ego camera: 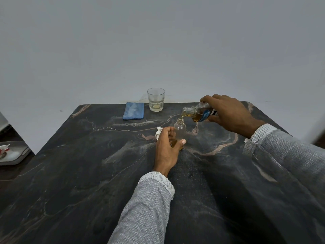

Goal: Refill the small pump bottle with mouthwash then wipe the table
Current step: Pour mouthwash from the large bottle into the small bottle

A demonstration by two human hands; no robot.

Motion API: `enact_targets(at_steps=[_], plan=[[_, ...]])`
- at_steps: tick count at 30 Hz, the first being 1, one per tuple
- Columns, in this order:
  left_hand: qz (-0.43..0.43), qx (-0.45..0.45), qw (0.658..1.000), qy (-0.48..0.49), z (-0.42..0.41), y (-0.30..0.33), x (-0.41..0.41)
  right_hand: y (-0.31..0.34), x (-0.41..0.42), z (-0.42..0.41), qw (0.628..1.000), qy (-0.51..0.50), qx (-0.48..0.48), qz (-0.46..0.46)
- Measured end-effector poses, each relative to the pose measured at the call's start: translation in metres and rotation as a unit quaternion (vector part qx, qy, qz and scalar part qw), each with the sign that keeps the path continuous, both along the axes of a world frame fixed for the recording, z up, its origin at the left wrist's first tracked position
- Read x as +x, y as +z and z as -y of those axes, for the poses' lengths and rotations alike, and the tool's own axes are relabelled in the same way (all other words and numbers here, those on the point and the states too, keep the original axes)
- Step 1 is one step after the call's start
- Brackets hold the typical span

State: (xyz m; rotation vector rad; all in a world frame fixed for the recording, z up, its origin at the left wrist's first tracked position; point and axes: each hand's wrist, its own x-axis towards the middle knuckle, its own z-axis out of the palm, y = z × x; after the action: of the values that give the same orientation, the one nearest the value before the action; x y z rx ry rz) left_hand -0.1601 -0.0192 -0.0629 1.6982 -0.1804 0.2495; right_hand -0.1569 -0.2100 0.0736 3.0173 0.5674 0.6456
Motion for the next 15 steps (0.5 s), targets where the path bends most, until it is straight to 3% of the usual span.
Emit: enact_targets(at_steps=[15], plan=[[0.001,-0.002,1.0,0.0,-0.0003,-0.0015,0.0018,0.0018,0.0,0.0006,1.0,0.001,-0.01,0.003]])
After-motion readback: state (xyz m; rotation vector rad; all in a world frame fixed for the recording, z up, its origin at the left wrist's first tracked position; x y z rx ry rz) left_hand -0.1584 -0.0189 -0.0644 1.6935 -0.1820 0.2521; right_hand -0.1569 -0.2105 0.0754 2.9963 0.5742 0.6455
